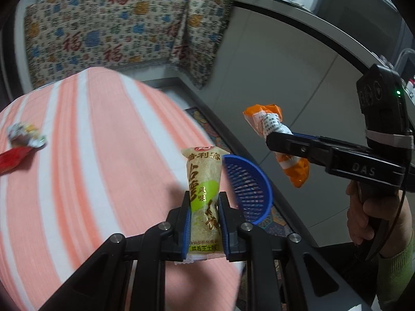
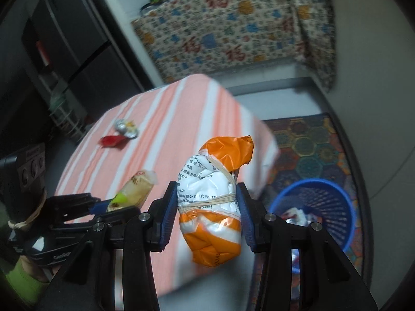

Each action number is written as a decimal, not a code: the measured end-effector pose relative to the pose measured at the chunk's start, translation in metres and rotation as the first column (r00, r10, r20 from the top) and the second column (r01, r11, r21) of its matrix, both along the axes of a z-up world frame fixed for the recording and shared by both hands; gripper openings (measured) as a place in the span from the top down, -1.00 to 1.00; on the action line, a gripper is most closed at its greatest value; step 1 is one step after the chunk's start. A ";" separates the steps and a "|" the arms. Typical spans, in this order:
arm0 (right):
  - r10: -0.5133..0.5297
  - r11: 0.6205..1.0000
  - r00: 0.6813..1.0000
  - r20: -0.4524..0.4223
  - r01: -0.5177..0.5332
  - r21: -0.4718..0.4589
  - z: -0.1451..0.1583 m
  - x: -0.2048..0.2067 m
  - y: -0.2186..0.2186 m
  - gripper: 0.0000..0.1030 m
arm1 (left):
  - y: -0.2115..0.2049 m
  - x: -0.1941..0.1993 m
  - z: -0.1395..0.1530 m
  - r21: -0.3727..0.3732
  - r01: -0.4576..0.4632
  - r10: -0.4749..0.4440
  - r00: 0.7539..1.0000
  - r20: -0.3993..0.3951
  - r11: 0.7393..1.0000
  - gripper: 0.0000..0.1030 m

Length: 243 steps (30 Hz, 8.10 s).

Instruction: Collect trash

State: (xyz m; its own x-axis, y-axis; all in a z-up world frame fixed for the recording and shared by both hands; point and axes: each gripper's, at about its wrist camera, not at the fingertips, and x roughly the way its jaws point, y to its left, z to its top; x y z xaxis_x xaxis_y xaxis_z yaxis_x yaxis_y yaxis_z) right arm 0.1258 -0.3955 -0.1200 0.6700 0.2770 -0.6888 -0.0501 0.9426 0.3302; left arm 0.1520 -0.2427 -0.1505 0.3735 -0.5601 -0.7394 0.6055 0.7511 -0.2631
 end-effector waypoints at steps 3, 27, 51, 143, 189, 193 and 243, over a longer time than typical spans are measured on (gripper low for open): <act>-0.057 0.998 0.998 -0.023 0.056 -0.031 -0.004 0.000 -0.029 0.12 | -0.036 0.002 -0.002 0.000 0.042 -0.042 0.999 -0.012 0.999 0.63; -0.277 0.954 0.941 -0.196 0.294 0.062 -0.083 0.000 -0.166 0.11 | -0.198 0.038 -0.082 0.073 0.152 -0.146 0.985 -0.089 0.986 0.63; -0.318 0.940 0.947 -0.037 0.310 -0.143 -0.043 -0.001 -0.124 -0.84 | -0.064 -0.001 -0.045 0.172 0.004 -0.023 0.994 0.106 0.985 -0.23; 0.443 0.826 0.885 -0.141 -0.464 -0.319 -0.068 0.203 0.263 -0.98 | 0.275 0.044 -0.065 0.219 -0.400 0.376 0.915 0.146 0.890 -0.59; 0.473 0.870 0.879 -0.051 -0.476 -0.126 -0.041 0.070 0.222 0.51 | 0.262 0.062 -0.051 0.241 -0.330 0.322 0.944 0.073 0.913 0.73; 0.439 0.894 0.898 -0.034 -0.440 -0.085 -0.034 0.068 0.207 0.64 | 0.257 0.049 -0.040 0.187 -0.334 0.324 0.943 0.083 0.924 0.77; -0.114 0.985 0.993 -0.002 0.113 0.128 0.000 -0.009 -0.060 0.72 | -0.072 -0.009 -0.017 0.051 0.047 -0.048 0.999 0.026 0.998 0.82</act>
